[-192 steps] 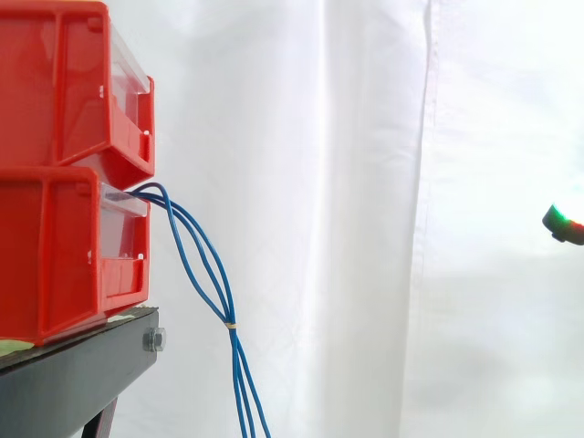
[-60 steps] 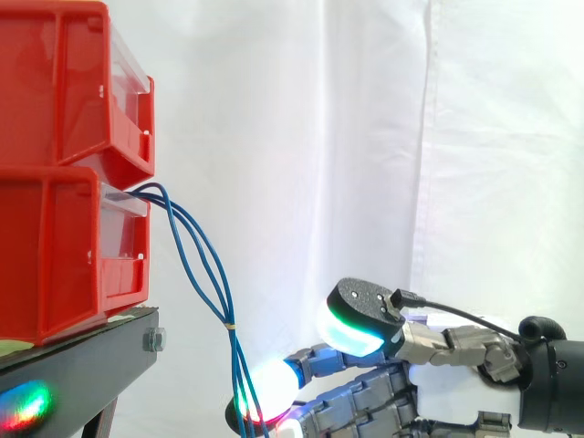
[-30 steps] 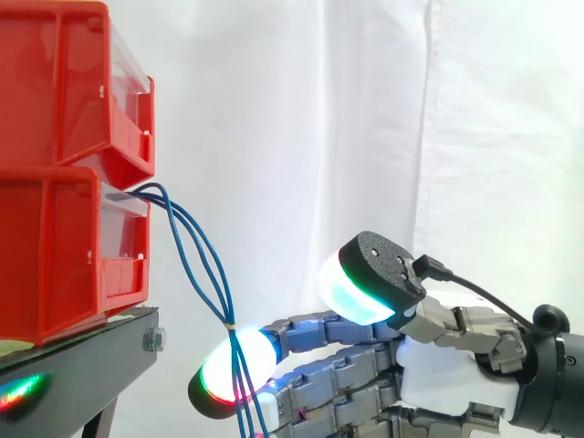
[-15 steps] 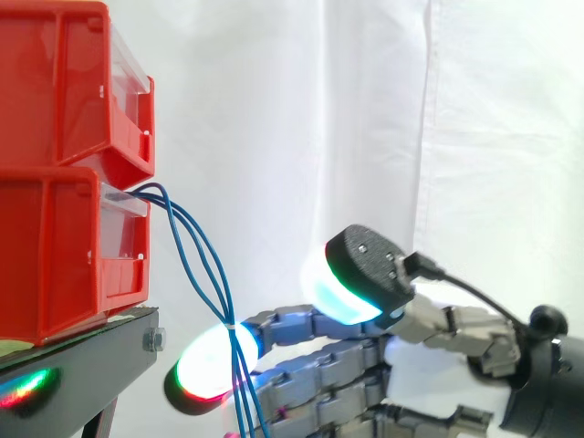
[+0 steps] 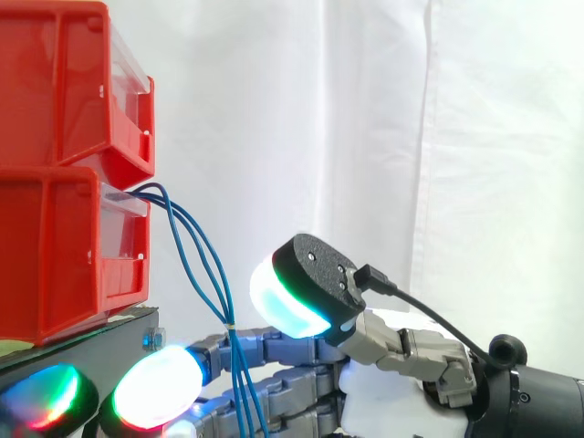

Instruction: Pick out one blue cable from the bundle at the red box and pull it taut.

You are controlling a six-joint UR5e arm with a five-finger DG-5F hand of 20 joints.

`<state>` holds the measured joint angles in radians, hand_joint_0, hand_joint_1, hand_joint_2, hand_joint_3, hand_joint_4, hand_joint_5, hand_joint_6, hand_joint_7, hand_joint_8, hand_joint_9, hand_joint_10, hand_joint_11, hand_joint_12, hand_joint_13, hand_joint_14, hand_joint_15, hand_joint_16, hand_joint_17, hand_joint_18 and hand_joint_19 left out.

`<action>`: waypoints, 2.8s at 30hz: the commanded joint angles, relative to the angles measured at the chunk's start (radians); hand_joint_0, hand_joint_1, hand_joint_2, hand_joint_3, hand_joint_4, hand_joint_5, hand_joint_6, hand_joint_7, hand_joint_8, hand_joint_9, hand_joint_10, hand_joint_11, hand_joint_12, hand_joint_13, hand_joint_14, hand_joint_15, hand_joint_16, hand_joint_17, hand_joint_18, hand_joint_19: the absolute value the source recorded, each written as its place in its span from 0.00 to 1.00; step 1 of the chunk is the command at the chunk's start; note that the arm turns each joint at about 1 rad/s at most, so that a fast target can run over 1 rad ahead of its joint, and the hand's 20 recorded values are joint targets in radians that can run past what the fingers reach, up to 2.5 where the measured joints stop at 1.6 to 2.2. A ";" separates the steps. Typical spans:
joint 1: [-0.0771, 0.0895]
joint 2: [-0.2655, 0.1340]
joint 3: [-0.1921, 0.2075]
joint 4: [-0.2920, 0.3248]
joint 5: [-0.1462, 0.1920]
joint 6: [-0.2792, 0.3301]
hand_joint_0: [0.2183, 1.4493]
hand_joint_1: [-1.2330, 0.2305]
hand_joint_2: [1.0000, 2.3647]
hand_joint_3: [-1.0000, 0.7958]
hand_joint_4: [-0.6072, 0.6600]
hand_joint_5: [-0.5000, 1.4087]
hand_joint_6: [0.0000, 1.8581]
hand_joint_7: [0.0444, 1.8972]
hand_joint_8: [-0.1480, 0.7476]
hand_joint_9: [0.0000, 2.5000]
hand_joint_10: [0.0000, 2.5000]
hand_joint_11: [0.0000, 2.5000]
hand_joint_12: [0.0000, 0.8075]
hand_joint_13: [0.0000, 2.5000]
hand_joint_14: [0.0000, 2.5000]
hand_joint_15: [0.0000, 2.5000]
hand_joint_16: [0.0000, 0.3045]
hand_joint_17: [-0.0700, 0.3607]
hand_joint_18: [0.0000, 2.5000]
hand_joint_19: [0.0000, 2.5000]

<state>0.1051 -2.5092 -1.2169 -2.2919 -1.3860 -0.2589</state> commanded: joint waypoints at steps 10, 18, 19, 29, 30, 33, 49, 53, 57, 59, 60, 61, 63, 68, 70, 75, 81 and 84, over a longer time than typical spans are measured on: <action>0.002 0.000 0.000 0.046 -0.022 -0.011 0.21 0.34 0.00 0.28 0.61 0.19 0.27 0.47 0.39 0.34 0.00 0.12 0.37 0.30 0.01 0.16 0.14 0.39 0.28 0.27; 0.002 0.000 -0.001 0.058 -0.036 -0.019 0.23 0.34 0.00 0.28 0.59 0.19 0.27 0.49 0.38 0.34 0.00 0.12 0.35 0.30 0.01 0.16 0.14 0.38 0.28 0.27; 0.002 0.000 0.000 0.058 -0.036 -0.019 0.24 0.34 0.00 0.28 0.59 0.19 0.27 0.49 0.39 0.34 0.00 0.13 0.35 0.30 0.01 0.17 0.13 0.38 0.28 0.27; -0.002 0.000 0.000 0.074 -0.045 -0.017 0.25 0.36 0.01 0.34 0.57 0.19 0.27 0.53 0.39 0.34 0.01 0.13 0.35 0.30 0.01 0.17 0.13 0.37 0.28 0.28; -0.004 0.000 0.000 0.072 -0.047 -0.016 0.25 0.36 0.01 0.34 0.56 0.19 0.27 0.54 0.39 0.34 0.01 0.13 0.35 0.30 0.01 0.17 0.13 0.37 0.28 0.27; -0.004 0.000 0.000 0.072 -0.056 -0.016 0.25 0.36 0.01 0.34 0.55 0.19 0.27 0.56 0.38 0.34 0.01 0.14 0.35 0.31 0.01 0.17 0.13 0.37 0.28 0.28; -0.011 0.000 -0.001 0.075 -0.097 -0.016 0.27 0.37 0.01 0.37 0.53 0.20 0.27 0.60 0.38 0.34 0.01 0.15 0.35 0.31 0.01 0.18 0.13 0.37 0.29 0.27; -0.015 0.000 -0.001 0.075 -0.099 -0.016 0.27 0.37 0.01 0.38 0.52 0.20 0.27 0.60 0.38 0.34 0.01 0.15 0.35 0.31 0.01 0.17 0.13 0.37 0.28 0.27; -0.022 0.000 0.000 0.075 -0.117 -0.016 0.27 0.37 0.01 0.38 0.52 0.20 0.27 0.60 0.38 0.34 0.01 0.15 0.35 0.31 0.01 0.18 0.13 0.37 0.28 0.27; -0.024 0.000 0.000 0.075 -0.120 -0.016 0.27 0.37 0.01 0.38 0.52 0.20 0.27 0.60 0.38 0.34 0.01 0.15 0.35 0.31 0.01 0.18 0.13 0.37 0.28 0.27; -0.025 0.000 0.000 0.074 -0.123 -0.016 0.27 0.37 0.01 0.38 0.53 0.20 0.27 0.60 0.38 0.34 0.01 0.15 0.36 0.31 0.01 0.18 0.13 0.37 0.28 0.27; -0.025 0.000 0.000 0.071 -0.125 -0.016 0.27 0.37 0.01 0.38 0.52 0.20 0.27 0.60 0.38 0.34 0.01 0.15 0.36 0.31 0.01 0.18 0.13 0.38 0.29 0.27; -0.027 0.000 -0.001 0.069 -0.131 -0.016 0.27 0.38 0.01 0.38 0.53 0.20 0.27 0.61 0.38 0.34 0.01 0.15 0.36 0.31 0.01 0.17 0.13 0.38 0.29 0.27; -0.030 0.000 0.000 0.068 -0.142 -0.016 0.26 0.38 0.01 0.38 0.53 0.20 0.27 0.61 0.38 0.34 0.01 0.16 0.35 0.31 0.01 0.18 0.13 0.37 0.29 0.27; -0.028 0.000 0.000 0.069 -0.142 -0.019 0.27 0.38 0.01 0.39 0.53 0.20 0.27 0.61 0.38 0.34 0.01 0.16 0.35 0.31 0.01 0.18 0.13 0.37 0.29 0.27; -0.022 0.001 0.002 0.063 -0.139 -0.013 0.27 0.38 0.01 0.41 0.52 0.20 0.27 0.62 0.38 0.34 0.01 0.16 0.36 0.31 0.01 0.18 0.13 0.37 0.29 0.27; -0.019 0.001 0.005 0.046 -0.137 -0.002 0.28 0.37 0.01 0.41 0.52 0.20 0.27 0.62 0.37 0.34 0.01 0.16 0.35 0.31 0.01 0.18 0.13 0.37 0.29 0.27; -0.019 0.001 0.005 0.045 -0.139 0.000 0.28 0.37 0.01 0.41 0.52 0.19 0.29 0.59 0.37 0.34 0.01 0.16 0.35 0.31 0.01 0.18 0.13 0.37 0.29 0.27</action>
<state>0.0853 -2.5081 -1.2125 -2.2458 -1.5238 -0.2613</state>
